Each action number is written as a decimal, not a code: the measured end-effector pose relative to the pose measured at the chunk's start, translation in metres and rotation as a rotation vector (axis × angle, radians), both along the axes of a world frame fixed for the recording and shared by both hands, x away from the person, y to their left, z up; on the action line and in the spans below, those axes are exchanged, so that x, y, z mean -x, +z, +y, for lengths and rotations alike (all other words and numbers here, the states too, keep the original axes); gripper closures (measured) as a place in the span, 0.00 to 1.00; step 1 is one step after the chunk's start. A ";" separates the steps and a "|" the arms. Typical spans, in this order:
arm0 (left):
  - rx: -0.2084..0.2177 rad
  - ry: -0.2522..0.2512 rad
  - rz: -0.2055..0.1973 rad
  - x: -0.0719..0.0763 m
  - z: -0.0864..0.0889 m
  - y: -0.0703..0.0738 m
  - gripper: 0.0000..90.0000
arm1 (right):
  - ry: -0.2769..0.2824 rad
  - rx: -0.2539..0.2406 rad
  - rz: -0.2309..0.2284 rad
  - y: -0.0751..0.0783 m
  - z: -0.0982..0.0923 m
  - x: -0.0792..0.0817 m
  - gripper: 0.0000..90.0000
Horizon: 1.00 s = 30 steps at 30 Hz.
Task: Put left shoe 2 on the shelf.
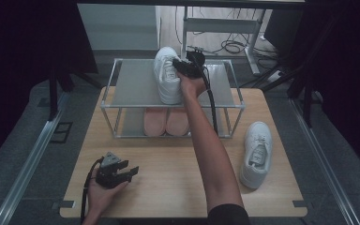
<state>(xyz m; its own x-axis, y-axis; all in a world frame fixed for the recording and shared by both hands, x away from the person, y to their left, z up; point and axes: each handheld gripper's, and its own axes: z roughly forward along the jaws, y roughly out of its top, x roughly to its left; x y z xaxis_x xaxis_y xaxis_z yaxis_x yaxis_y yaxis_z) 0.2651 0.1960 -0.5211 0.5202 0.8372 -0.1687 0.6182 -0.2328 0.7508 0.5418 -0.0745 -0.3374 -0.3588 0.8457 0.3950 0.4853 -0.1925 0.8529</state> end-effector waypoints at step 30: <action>-0.006 -0.007 -0.003 0.004 -0.003 0.003 0.51 | 0.121 -0.027 -0.070 -0.019 -0.057 0.086 0.96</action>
<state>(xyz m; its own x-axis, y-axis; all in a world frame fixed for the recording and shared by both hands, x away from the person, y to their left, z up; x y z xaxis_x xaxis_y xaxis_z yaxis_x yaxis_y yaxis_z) 0.2608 0.1927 -0.5179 0.5267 0.8343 -0.1627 0.6145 -0.2415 0.7511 0.4559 -0.1311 -0.3564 -0.4849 0.7840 0.3875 0.4463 -0.1593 0.8806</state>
